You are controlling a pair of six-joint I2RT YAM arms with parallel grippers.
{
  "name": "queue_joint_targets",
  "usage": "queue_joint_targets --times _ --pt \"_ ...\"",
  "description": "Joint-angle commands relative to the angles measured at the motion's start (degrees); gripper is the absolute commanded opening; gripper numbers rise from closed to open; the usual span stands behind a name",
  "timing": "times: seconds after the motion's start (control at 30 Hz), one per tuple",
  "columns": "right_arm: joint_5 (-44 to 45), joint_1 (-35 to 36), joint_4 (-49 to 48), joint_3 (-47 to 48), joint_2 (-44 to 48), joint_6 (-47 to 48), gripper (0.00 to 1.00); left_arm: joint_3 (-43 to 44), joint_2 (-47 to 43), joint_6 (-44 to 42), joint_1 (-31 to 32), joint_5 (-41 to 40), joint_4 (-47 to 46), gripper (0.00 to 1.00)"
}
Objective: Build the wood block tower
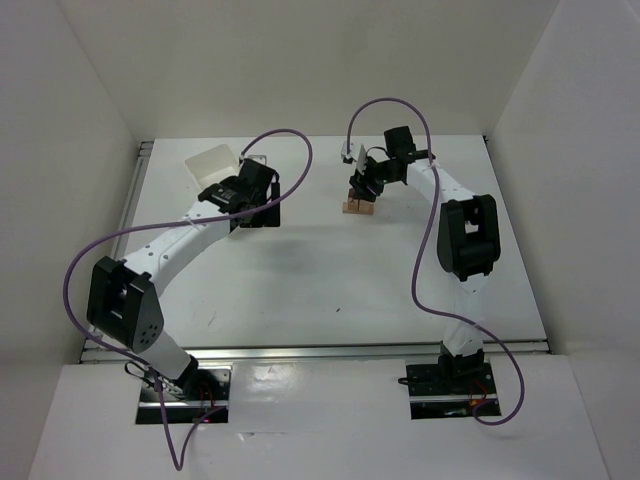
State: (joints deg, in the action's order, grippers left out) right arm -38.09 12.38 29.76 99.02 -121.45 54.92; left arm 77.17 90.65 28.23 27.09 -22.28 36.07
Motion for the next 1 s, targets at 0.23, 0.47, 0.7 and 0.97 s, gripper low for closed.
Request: queue_joint_targets --times 0.23,0.47,0.7,0.97 --pt "0.7 0.5 -1.3 2.7 0.2 0.5 0.57 2.6 1.2 -1.2 0.2 0.0 0.5 0.90" --pt "1.3 0.5 -1.3 2.1 0.7 0.5 0.57 3.2 1.8 -1.7 0.2 0.6 0.5 0.88" --pt "0.7 0.5 -0.1 2.1 1.2 0.5 0.57 3.2 2.3 -1.7 0.2 0.6 0.5 0.88" --pt "0.1 0.5 0.4 2.7 1.2 0.5 0.68 3.7 2.9 -2.2 0.2 0.6 0.5 0.88"
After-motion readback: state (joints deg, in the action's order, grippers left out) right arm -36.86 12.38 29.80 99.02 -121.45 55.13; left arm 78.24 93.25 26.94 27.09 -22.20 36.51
